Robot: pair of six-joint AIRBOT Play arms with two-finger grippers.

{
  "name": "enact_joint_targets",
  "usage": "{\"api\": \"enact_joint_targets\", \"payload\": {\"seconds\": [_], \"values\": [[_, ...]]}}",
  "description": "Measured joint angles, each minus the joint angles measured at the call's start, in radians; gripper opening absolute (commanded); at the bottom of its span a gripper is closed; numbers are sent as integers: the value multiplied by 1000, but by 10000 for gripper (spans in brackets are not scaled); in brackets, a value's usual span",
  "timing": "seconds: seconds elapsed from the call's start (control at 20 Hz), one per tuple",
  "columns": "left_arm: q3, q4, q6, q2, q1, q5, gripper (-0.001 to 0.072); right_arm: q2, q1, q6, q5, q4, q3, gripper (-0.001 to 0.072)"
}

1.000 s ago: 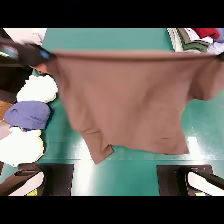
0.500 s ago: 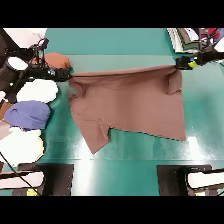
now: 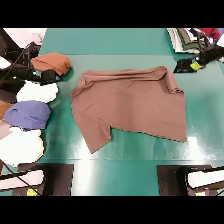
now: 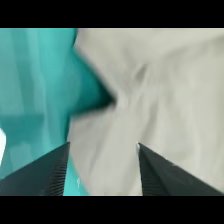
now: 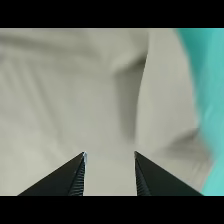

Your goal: Fold the shirts.

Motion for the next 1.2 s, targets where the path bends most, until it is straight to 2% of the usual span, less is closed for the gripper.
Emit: {"api": "enact_joint_targets", "payload": {"seconds": [0.15,0.35,0.55,0.75,1.0,1.05,1.1,1.15,1.2], "values": [[-124,9,-8,58,21,-60,501,110,-47,-20,37,140,-176,360],[-362,7,-20,126,29,-68,501,257,-97,-35,43,275,-395,360],[-544,-64,3,159,16,-6,501,375,-121,-42,-3,323,-534,360],[-627,-114,17,168,-64,74,501,444,-129,-45,-35,339,-587,360],[-652,-147,-45,172,-133,226,497,483,-131,-45,-40,340,-603,361],[-653,-150,-53,172,-137,248,312,486,-132,-45,-31,332,-604,360],[-656,-142,-60,171,-140,276,67,488,-132,-45,-23,319,-605,360],[-659,-135,-65,167,-141,293,27,489,-132,-45,-13,309,-605,360],[-658,-136,-68,168,-146,305,27,491,-132,-45,-4,295,-607,360]]}}
